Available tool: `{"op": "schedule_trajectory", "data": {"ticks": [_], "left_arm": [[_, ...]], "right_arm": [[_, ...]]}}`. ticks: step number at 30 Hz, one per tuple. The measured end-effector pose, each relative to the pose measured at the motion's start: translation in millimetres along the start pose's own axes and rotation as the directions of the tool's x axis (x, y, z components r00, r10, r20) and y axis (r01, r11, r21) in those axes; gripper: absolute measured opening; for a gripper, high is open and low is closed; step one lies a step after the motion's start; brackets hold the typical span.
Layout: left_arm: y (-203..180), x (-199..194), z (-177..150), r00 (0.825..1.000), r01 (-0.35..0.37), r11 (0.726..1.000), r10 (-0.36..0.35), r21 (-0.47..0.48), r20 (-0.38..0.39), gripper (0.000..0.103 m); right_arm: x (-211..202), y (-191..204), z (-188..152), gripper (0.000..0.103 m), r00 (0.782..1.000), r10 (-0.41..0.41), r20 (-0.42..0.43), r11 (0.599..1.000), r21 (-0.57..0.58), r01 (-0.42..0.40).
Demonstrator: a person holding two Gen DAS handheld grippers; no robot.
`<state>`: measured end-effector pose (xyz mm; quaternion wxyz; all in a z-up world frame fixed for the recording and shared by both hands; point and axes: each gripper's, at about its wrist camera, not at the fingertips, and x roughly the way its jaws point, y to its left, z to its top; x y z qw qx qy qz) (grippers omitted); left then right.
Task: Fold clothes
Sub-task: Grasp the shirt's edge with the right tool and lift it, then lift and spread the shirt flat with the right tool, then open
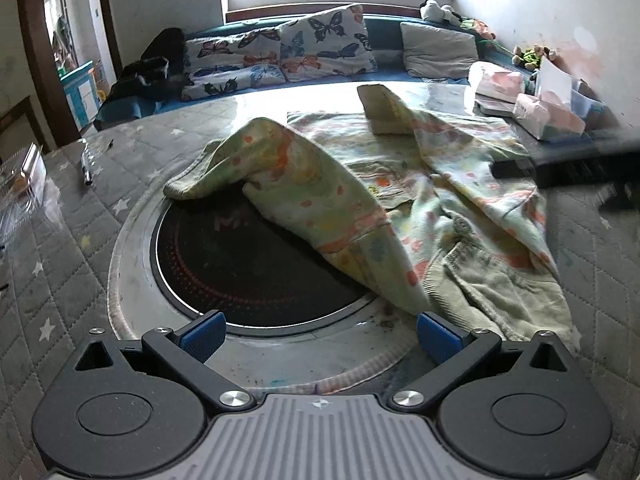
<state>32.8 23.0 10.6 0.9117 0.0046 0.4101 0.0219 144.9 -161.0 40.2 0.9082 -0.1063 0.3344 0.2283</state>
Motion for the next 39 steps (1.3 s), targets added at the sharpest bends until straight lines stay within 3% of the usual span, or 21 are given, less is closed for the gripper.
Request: {"op": "schedule_trajectory", "data": {"ticks": [6,16,19,21,23,26,32,39], "left_arm": [[10.3,7.4,2.5,1.000,-0.009,0.999,0.009,-0.036,-0.018,0.103],[15.5,15.1,3.3,0.999,-0.030,0.997,0.027,-0.070,-0.045,0.103],[16.2,16.5,2.6,0.998,-0.033,0.997,0.029,-0.075,-0.053,0.103],[16.9,16.9,2.7,0.998,-0.036,0.996,0.031,-0.079,-0.056,0.103],[17.6,16.7,4.0,0.998,-0.038,0.996,0.033,-0.083,-0.055,0.103],[17.1,15.6,7.3,0.999,-0.034,0.996,0.030,-0.086,-0.044,0.103],[16.2,13.4,13.8,0.999,-0.026,0.995,0.024,-0.092,-0.023,0.103],[-8.6,7.6,23.3,1.000,0.027,0.999,-0.027,-0.034,0.013,0.103]], "right_arm": [[41.5,3.2,37.3,0.075,1.000,-0.008,0.017,1.000,-0.030,0.009],[108.2,11.0,71.9,0.063,0.999,-0.051,-0.007,0.996,-0.074,0.051],[126.8,12.9,76.6,0.054,0.996,-0.082,-0.020,0.992,-0.097,0.079],[137.7,11.9,78.6,0.041,0.995,-0.092,-0.032,0.991,-0.100,0.088],[143.1,6.7,79.2,0.019,0.995,-0.093,-0.045,0.992,-0.086,0.089],[134.3,-4.4,78.9,0.006,0.994,-0.102,-0.024,0.993,-0.054,0.101],[83.5,-41.3,73.8,0.004,0.989,-0.134,0.067,0.991,0.037,0.131],[10.6,-91.1,45.5,0.004,0.960,-0.245,0.135,0.966,0.115,0.230]]}}
